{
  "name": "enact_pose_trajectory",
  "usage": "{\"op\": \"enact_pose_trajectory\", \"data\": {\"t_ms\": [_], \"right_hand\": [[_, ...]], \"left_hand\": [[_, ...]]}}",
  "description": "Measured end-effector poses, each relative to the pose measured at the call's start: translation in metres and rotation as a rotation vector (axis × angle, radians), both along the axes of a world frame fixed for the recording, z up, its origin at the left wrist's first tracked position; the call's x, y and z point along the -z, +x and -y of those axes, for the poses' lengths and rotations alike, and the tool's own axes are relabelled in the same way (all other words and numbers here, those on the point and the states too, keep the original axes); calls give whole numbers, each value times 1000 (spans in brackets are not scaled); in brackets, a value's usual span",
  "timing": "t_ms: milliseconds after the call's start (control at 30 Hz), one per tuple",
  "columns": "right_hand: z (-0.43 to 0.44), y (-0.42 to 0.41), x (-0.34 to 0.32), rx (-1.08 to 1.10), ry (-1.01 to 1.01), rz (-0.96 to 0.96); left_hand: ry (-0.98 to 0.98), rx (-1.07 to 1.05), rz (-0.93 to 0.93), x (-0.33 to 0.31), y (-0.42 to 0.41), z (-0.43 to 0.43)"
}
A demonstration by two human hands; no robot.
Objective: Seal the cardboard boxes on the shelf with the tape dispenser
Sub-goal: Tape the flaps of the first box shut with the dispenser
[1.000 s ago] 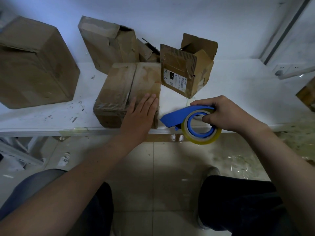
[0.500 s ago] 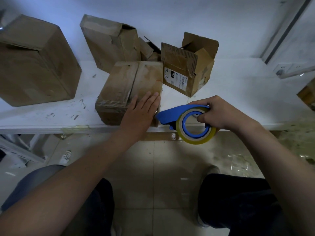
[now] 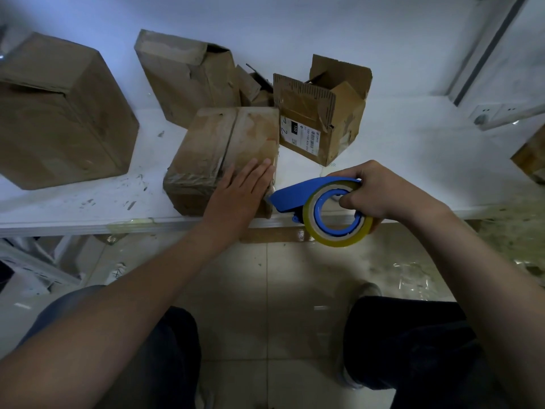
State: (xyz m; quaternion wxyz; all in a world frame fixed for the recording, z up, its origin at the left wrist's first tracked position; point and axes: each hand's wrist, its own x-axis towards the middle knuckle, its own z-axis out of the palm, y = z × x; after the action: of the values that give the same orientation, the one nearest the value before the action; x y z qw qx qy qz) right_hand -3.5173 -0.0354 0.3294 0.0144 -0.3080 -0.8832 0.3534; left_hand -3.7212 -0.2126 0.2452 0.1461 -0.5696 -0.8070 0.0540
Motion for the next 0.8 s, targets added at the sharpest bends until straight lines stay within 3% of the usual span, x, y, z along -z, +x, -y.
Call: {"op": "enact_pose_trajectory", "data": {"t_ms": [367, 800], "right_hand": [[1, 9, -8, 30, -36, 55], [9, 12, -6, 7, 82, 40]], "left_hand": [[-87, 69, 23, -14, -5, 5], [-66, 64, 11, -11, -3, 6]]}}
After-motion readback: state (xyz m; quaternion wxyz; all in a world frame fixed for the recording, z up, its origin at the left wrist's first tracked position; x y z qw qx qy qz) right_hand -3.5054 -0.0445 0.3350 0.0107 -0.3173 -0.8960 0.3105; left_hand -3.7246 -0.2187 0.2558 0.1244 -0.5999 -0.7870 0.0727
